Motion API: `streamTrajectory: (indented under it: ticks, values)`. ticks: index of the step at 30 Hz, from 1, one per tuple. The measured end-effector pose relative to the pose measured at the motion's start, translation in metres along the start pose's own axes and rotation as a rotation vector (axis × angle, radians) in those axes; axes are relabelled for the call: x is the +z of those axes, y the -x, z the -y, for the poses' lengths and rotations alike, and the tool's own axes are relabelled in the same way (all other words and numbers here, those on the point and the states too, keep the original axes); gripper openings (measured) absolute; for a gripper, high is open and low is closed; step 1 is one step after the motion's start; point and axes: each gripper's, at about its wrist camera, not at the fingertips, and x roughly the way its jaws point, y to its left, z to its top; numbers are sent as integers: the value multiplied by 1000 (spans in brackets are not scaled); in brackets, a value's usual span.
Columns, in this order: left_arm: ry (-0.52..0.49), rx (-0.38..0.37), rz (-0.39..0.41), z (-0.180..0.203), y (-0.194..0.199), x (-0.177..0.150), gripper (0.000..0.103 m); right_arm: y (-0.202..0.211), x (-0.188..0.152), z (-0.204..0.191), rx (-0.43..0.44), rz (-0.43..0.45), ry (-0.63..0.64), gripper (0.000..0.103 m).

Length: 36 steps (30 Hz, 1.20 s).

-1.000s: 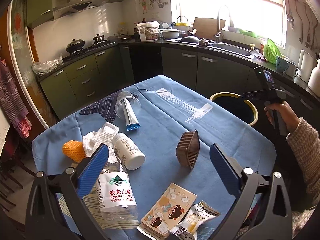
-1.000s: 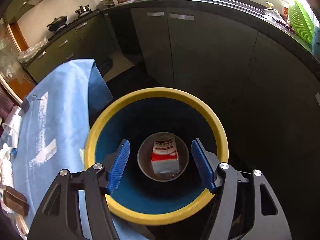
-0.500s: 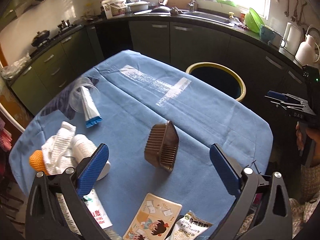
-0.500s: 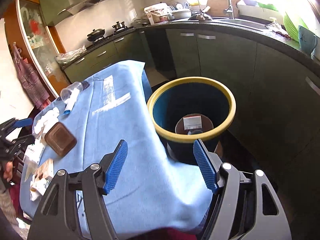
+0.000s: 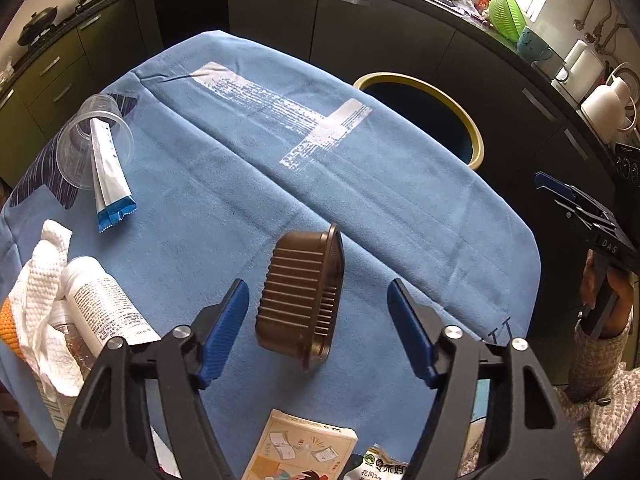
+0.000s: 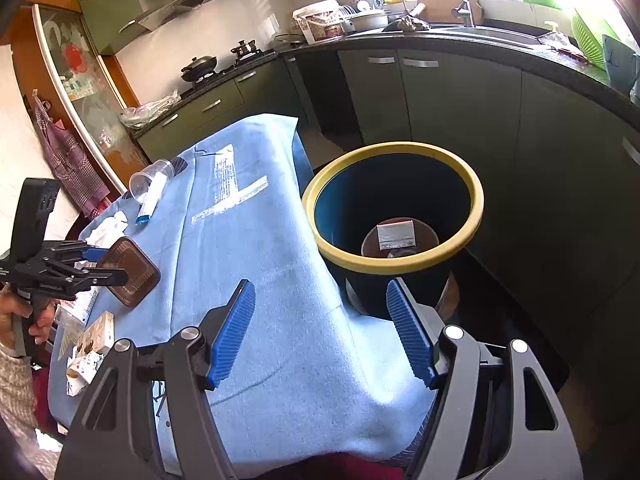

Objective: Collect trash
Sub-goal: 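Grasp the brown ribbed plastic tray with the left gripper, then carry the brown tray over the bin and release it inside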

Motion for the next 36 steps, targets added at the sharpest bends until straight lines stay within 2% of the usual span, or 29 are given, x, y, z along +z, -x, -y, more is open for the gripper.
streamTrajectory:
  ticks: [6, 8, 12, 27, 36]
  values:
    - [29, -42, -3, -6, -1, 0, 50, -1, 0, -1, 8, -8, 1, 69]
    - [27, -35, 2, -5, 1, -1, 46, -2, -1, -1, 8, -11, 2, 69]
    - [27, -29, 4, -4, 3, -2, 26, -3, -1, -2, 14, -14, 6, 69]
    - [8, 8, 66, 5, 33, 0, 25, 5, 0, -7, 0, 7, 28, 69]
    - [-54, -9, 85, 36, 54, 29, 25, 16, -1, -1, -11, 30, 21, 69]
